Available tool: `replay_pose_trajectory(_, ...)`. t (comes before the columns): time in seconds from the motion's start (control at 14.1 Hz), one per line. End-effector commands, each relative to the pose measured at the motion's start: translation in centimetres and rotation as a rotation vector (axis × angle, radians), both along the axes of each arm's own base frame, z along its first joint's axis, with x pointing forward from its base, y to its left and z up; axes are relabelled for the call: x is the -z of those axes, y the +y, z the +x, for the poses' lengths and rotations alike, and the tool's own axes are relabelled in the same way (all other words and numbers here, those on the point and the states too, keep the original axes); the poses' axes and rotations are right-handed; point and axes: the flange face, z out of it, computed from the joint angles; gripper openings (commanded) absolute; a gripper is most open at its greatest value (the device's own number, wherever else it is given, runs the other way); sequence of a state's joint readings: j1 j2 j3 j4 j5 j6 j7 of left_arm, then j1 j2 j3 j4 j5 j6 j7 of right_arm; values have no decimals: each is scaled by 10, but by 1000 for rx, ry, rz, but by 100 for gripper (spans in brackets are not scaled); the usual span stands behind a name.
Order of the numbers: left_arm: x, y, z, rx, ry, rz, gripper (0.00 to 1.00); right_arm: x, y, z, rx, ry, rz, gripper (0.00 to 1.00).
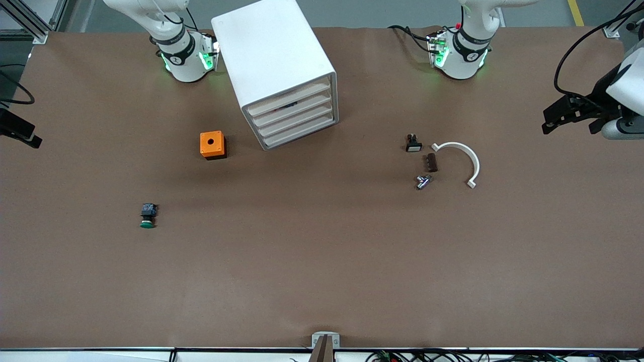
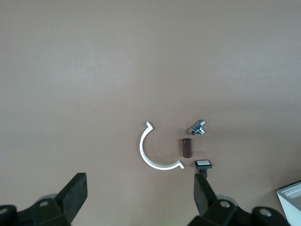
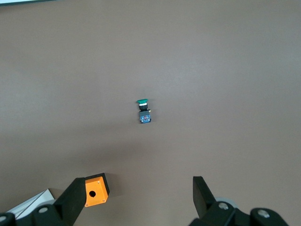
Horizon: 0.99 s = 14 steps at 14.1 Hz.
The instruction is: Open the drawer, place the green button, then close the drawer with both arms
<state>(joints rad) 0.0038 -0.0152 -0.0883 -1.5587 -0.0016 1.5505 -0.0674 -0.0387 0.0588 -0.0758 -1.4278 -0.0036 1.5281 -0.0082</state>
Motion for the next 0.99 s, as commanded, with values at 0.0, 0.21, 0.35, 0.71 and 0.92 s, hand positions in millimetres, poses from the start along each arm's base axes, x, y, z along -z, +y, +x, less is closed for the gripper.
replay_pose_trajectory(0.0,-2,2,1,-11,-1,3,100,-7,-4,-2,-6,-11,-12,100)
replay_pose_trajectory(0.21,0,-3,2,-42,4,3,100,-7,-1,-2,-9,-11,-9,100)
replay_pose_trajectory(0.35,11,-4,8,-42,24,0,100,-4,3,0,-14,-8,-9,100)
replay_pose_trajectory(0.71,76,-20,21,-22,226,0,100,25,21,22,-42,16,-1,100)
replay_pose_trajectory(0.92,100,-53,18,26,315,-3,100,85,18,50,-39,86,2,100)
